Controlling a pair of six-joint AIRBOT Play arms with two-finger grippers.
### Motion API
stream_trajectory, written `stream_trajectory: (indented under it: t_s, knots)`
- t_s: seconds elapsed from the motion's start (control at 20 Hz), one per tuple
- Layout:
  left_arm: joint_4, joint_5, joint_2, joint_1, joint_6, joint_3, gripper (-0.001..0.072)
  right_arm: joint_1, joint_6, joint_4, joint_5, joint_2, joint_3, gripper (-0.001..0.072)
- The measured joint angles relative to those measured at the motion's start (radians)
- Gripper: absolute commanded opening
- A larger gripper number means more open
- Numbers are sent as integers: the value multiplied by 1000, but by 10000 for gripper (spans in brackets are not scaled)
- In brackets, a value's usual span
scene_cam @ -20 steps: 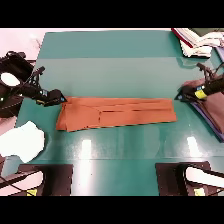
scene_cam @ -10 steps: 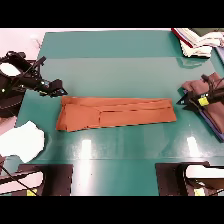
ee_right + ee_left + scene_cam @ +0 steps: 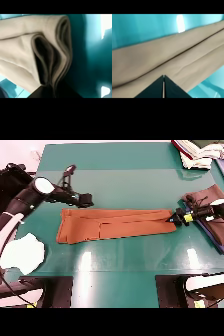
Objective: Fold the shirts.
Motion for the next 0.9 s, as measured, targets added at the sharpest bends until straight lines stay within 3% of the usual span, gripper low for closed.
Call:
stream_trajectory:
  t_s: [0.2,0.45,0.9]
  knots:
    - [-11,51,-114,-109,-22,53,20,62,-8,19,42,96,100,16]
    - [-41,56,-320,-219,-33,188,20,189,71,30,81,257,252,16]
    - [-53,56,-463,-278,-77,275,20,459,210,29,66,354,497,17]
